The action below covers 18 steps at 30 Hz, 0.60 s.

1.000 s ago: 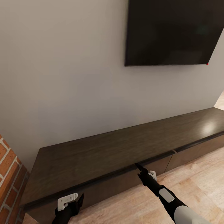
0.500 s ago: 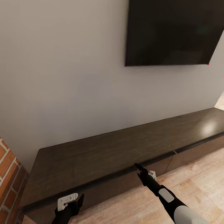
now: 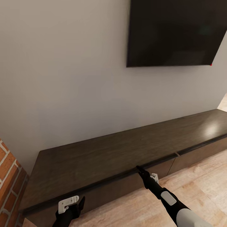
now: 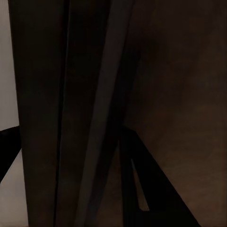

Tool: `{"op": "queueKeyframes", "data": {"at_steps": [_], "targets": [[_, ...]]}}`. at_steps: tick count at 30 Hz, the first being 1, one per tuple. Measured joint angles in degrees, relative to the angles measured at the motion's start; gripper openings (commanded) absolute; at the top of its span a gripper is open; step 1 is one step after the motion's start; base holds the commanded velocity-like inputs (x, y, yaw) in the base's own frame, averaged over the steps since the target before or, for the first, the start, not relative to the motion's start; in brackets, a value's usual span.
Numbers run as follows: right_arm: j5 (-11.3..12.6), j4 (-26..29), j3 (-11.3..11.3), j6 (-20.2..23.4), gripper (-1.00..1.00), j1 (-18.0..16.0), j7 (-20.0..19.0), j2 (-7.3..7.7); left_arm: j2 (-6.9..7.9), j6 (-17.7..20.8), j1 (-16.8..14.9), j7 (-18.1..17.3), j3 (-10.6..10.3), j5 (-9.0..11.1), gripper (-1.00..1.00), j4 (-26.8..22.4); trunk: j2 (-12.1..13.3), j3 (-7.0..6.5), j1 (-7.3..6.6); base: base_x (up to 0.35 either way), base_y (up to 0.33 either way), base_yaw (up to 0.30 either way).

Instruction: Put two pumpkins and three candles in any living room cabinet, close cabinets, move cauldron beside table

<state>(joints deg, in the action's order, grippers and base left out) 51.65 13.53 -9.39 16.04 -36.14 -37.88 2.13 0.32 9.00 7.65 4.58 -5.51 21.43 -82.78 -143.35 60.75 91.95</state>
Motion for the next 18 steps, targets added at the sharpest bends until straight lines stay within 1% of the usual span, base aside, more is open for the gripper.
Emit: {"op": "queueKeyframes", "data": {"at_steps": [5,9,18], "targets": [[0.0,0.0,-0.1,0.0,-1.0,0.0,0.0,0.0,0.0,-0.1,0.0,-0.1,0.0,0.0,1.0,0.0,0.0,-0.01,0.01,-0.033,0.0,0.0],[0.5,0.0,0.2,0.4,-1.0,0.0,-0.2,0.05,0.0,-0.1,0.1,-0.1,0.0,0.0,1.0,0.0,0.0,-0.01,0.0,-0.058,0.0,0.0],[0.5,0.0,0.2,0.5,-1.0,0.0,-0.2,0.06,0.0,-0.1,0.1,0.0,0.0,0.0,1.0,0.0,0.0,-0.01,-0.01,-0.008,0.0,0.0]]}}
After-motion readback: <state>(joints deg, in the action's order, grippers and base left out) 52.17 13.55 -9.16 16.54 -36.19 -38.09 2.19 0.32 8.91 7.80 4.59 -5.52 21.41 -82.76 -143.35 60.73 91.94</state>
